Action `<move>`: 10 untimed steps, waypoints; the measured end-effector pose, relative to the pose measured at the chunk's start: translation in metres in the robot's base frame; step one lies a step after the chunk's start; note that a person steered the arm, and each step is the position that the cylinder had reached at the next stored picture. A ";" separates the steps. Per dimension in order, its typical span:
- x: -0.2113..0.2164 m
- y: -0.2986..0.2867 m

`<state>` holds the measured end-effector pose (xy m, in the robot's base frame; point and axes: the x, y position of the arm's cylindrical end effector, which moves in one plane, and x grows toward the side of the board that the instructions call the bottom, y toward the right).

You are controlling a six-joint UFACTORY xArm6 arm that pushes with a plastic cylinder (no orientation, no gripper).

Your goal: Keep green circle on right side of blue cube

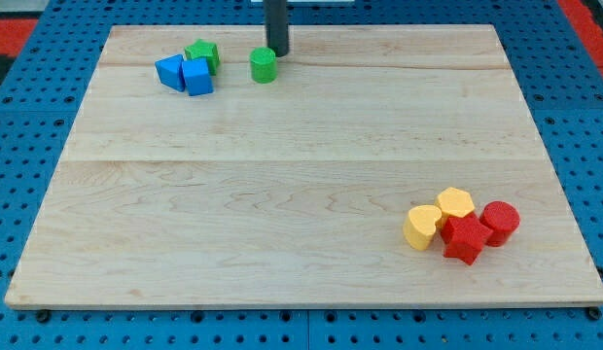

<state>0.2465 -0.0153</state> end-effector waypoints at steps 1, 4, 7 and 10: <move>0.001 0.015; 0.039 -0.045; 0.044 -0.046; 0.053 -0.052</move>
